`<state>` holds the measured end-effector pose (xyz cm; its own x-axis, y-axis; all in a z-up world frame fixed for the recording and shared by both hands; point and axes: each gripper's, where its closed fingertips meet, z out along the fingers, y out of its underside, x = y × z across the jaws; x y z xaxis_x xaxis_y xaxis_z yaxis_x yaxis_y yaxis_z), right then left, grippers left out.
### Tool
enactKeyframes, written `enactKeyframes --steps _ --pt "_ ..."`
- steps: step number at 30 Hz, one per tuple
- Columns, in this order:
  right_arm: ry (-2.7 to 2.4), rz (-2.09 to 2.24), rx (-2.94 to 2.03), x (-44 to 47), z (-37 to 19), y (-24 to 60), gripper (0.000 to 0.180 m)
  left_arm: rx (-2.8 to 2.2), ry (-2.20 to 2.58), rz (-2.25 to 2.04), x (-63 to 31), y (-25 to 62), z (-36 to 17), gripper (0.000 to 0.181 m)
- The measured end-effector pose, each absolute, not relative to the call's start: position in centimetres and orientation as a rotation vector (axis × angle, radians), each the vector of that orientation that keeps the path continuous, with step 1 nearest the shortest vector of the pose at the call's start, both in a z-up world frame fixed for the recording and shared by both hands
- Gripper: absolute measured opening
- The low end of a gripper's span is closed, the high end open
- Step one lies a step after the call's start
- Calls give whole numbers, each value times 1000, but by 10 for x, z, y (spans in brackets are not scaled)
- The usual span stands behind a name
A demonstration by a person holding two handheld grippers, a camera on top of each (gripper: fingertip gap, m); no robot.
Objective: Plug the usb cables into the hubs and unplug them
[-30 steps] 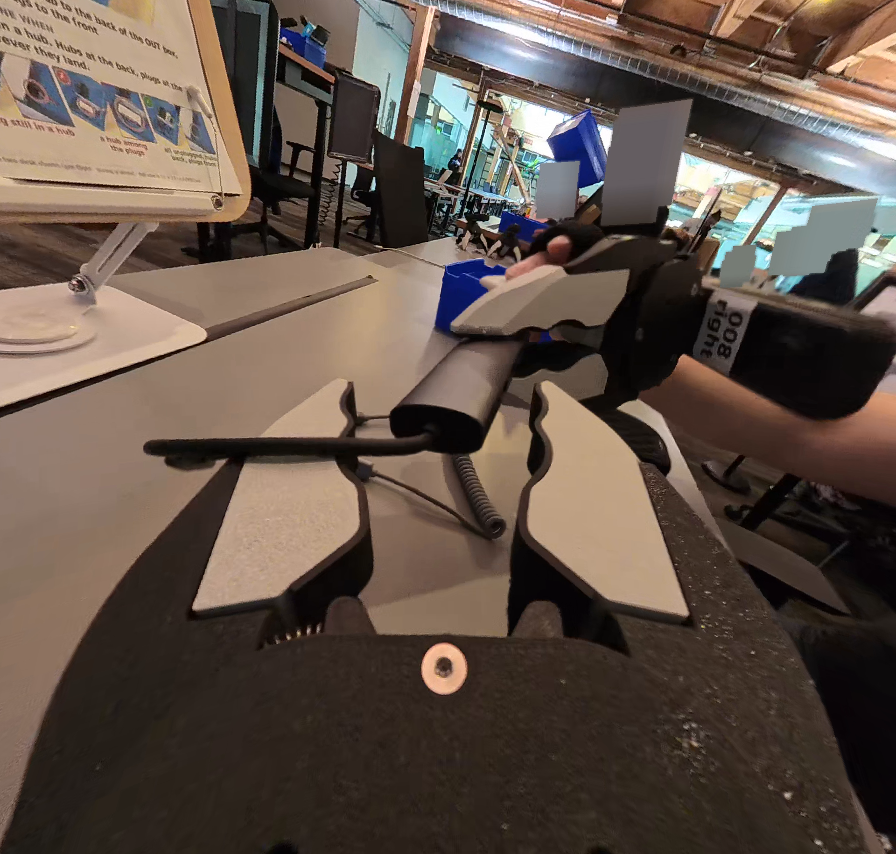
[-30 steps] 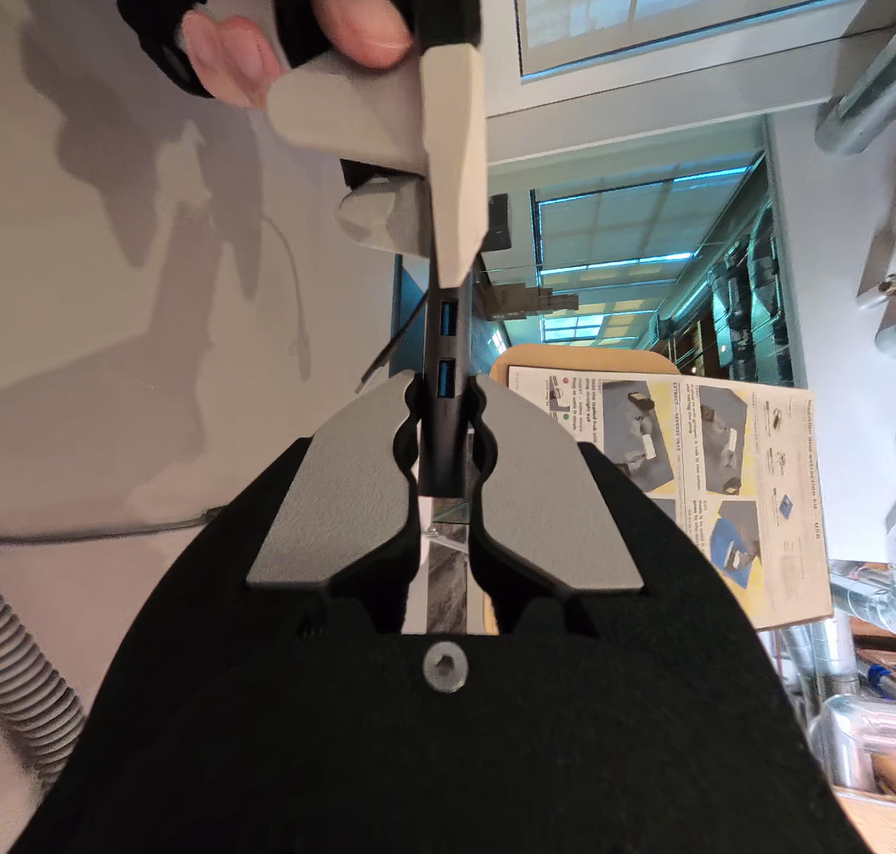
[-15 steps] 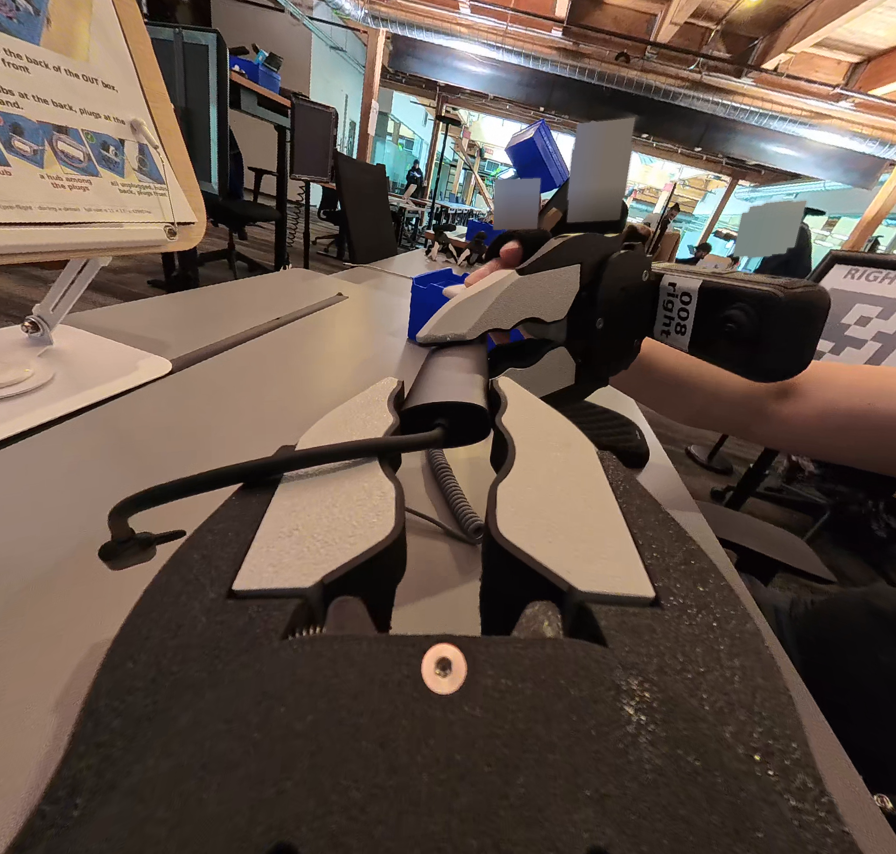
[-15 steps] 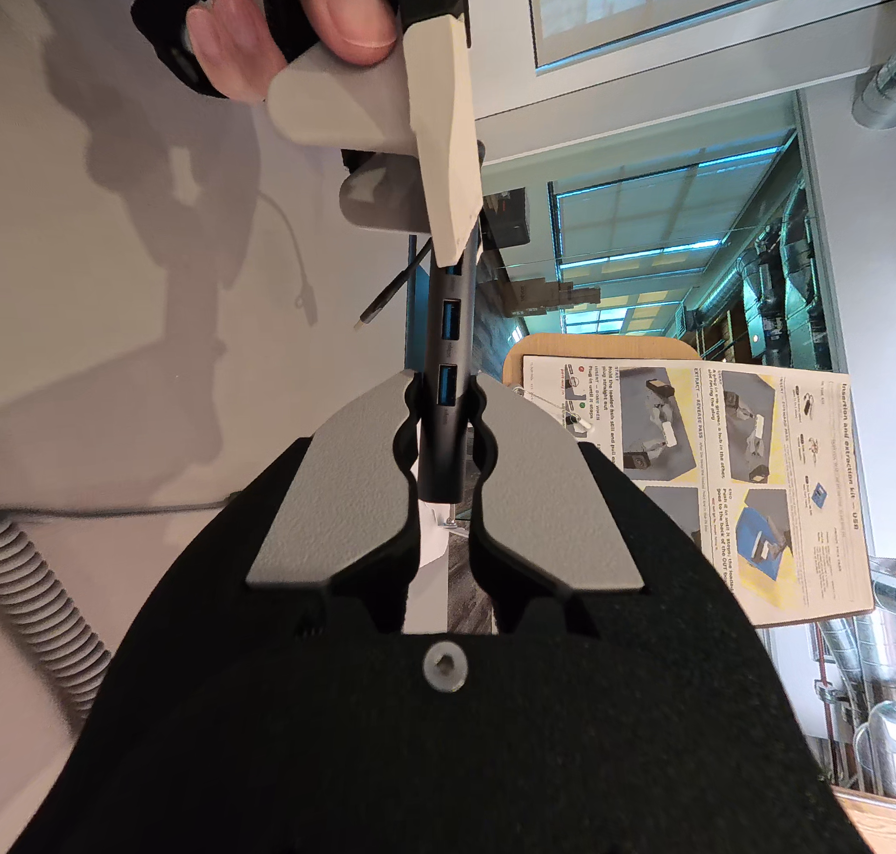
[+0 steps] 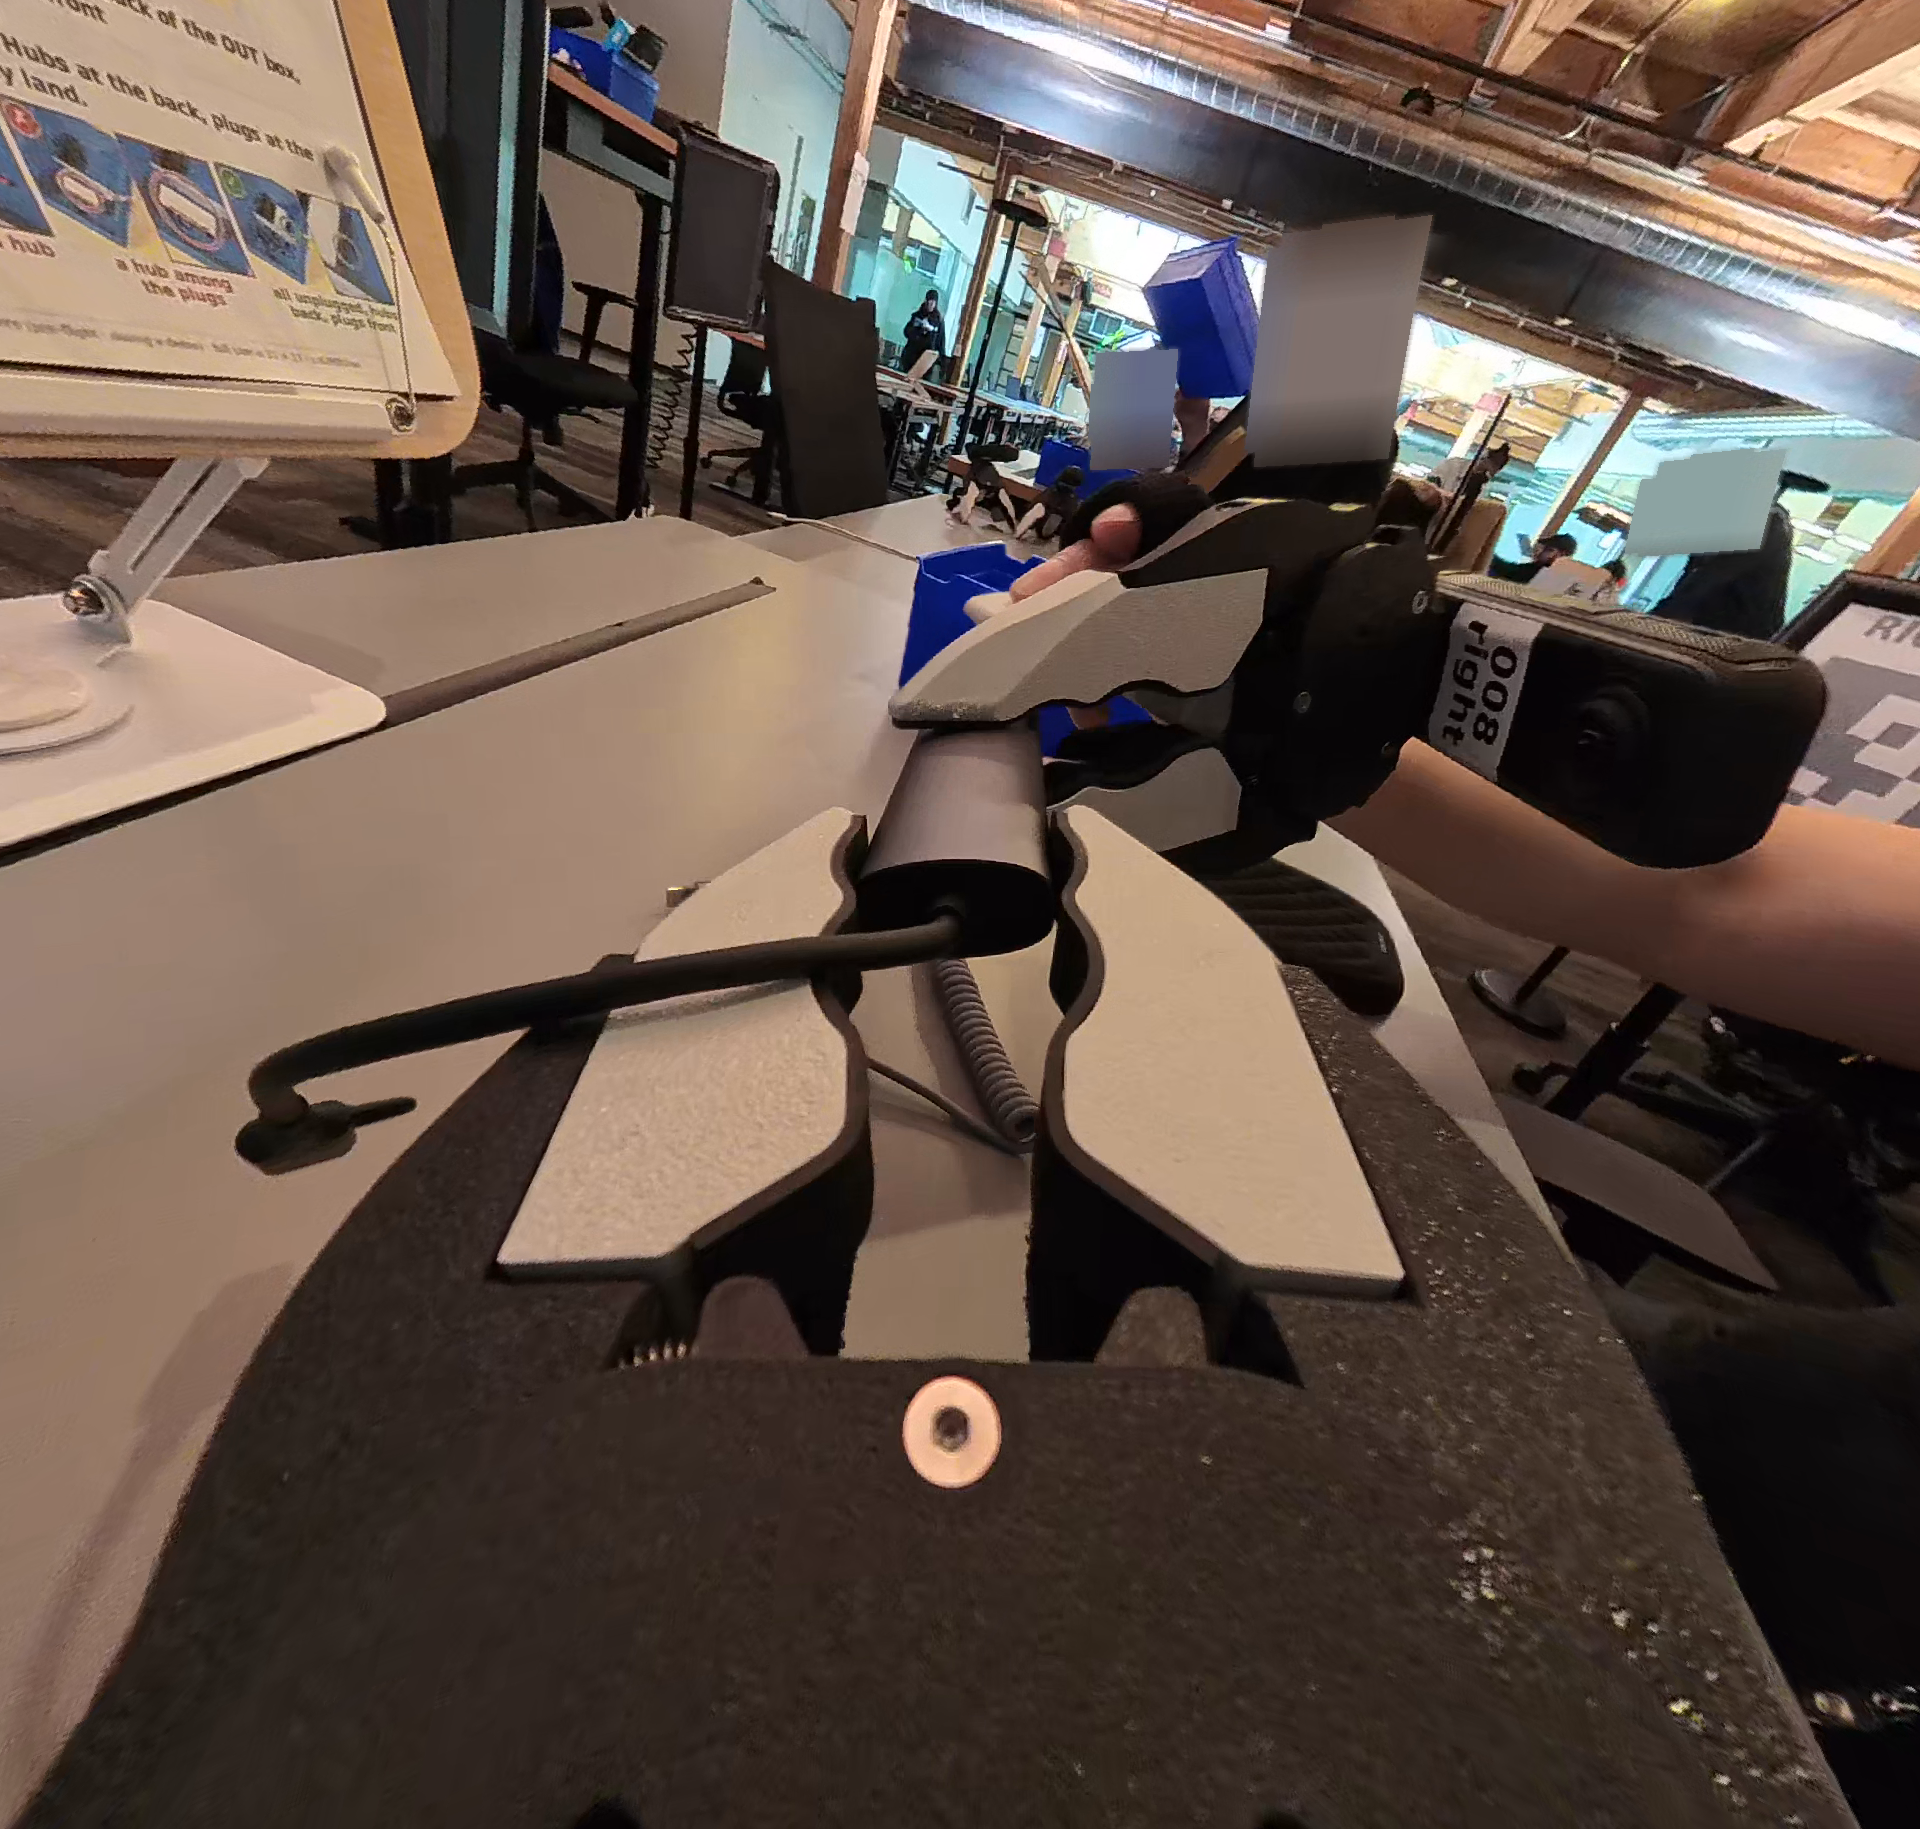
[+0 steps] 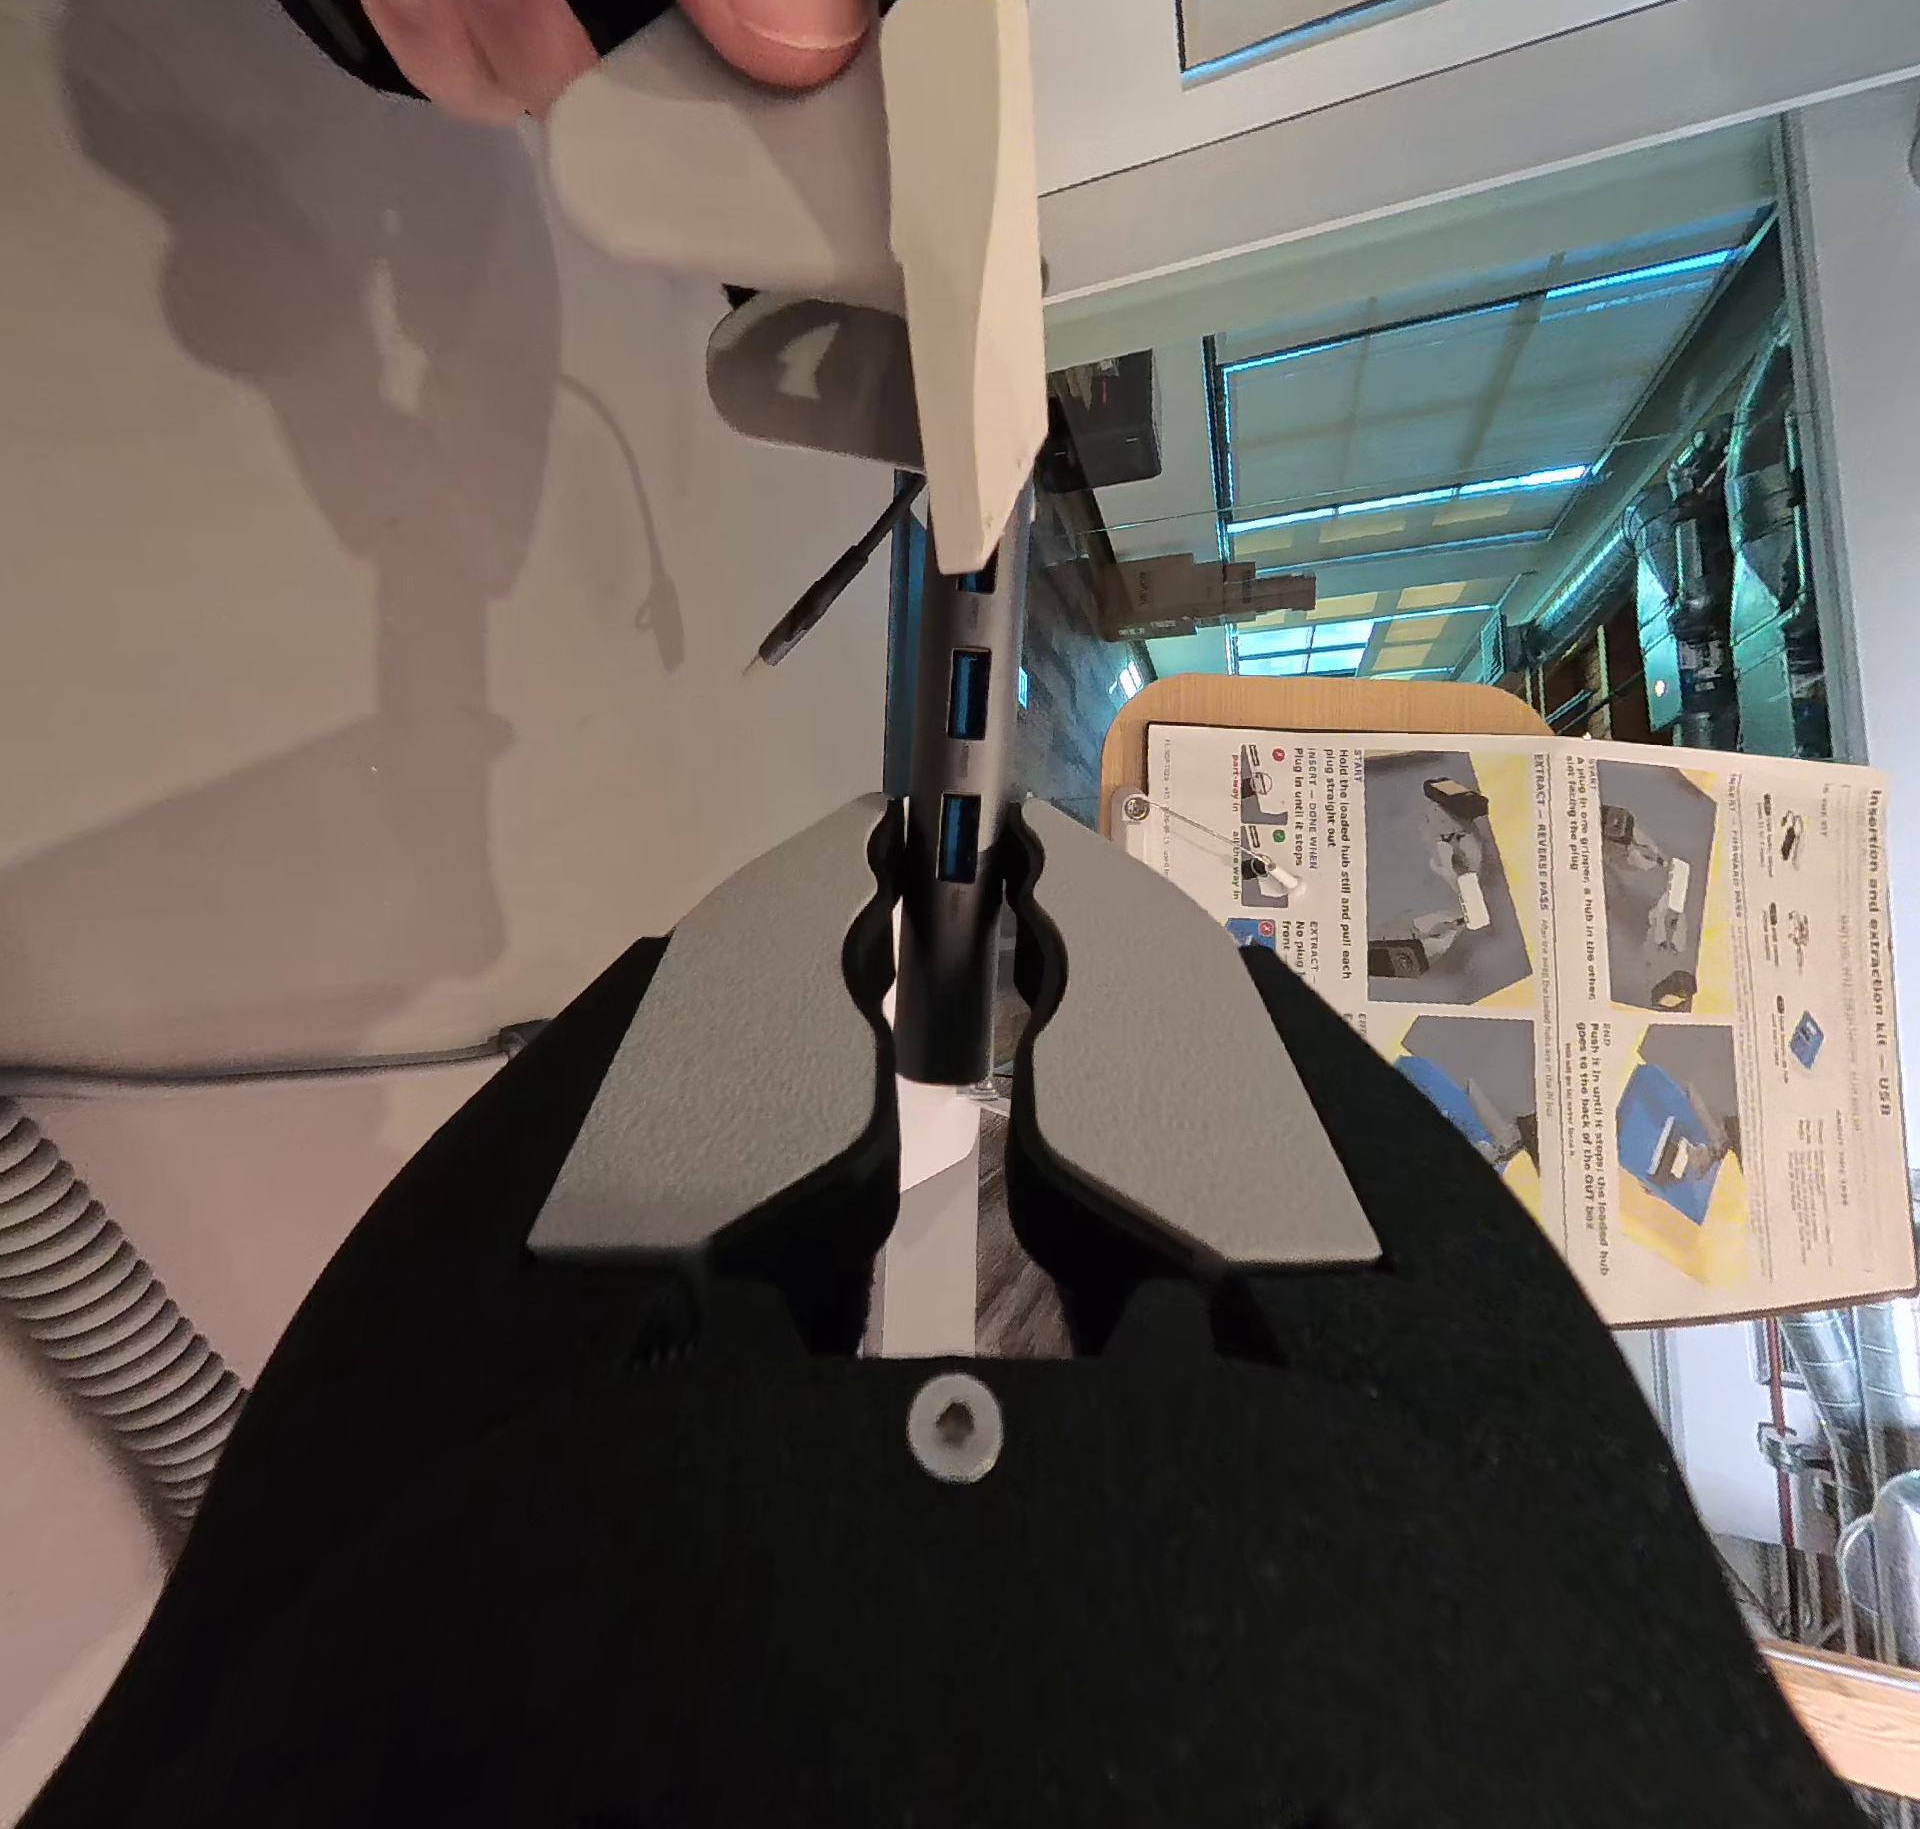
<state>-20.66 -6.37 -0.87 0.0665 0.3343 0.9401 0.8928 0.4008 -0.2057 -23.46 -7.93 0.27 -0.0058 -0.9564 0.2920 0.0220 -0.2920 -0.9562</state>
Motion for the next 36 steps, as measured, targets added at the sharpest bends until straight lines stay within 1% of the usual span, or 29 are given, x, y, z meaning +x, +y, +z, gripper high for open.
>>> enactKeyframes --steps 6,11,15,16,17,21,25,28,31,34,36 --pt "-1471 -595 -1190 -204 -14 -60 18 -1441 1003 -1454 -231 -76 -1 32" --pt "-1394 -591 -1206 -203 -8 -55 31 -1433 982 -1478 -231 -76 2 32" --pt "-1387 -565 -1240 -204 -11 -54 29 -1419 976 -1502 -230 -78 4 32" --pt "-1394 -569 -1243 -204 -13 -54 25 -1414 975 -1514 -229 -79 5 32" --pt "-1411 -568 -1248 -204 -15 -56 16 -1408 980 -1523 -229 -81 5 33" --pt "-1454 -538 -1314 -200 -20 -57 15 -1434 1013 -1530 -226 -83 0 33" --pt "-1515 -605 -1310 -193 -20 -60 16 -1464 1029 -1580 -222 -87 -4 33" --pt "-1521 -617 -1311 -193 -17 -60 16 -1448 1003 -1638 -221 -89 0 38" --pt "-1524 -634 -1308 -194 -18 -59 16 -1447 952 -1675 -222 -85 3 38" --pt "-1532 -633 -1307 -197 -16 -58 16 -1444 920 -1674 -226 -81 4 34" --pt "-1536 -641 -1305 -198 -13 -57 16 -1440 900 -1672 -228 -78 6 36"
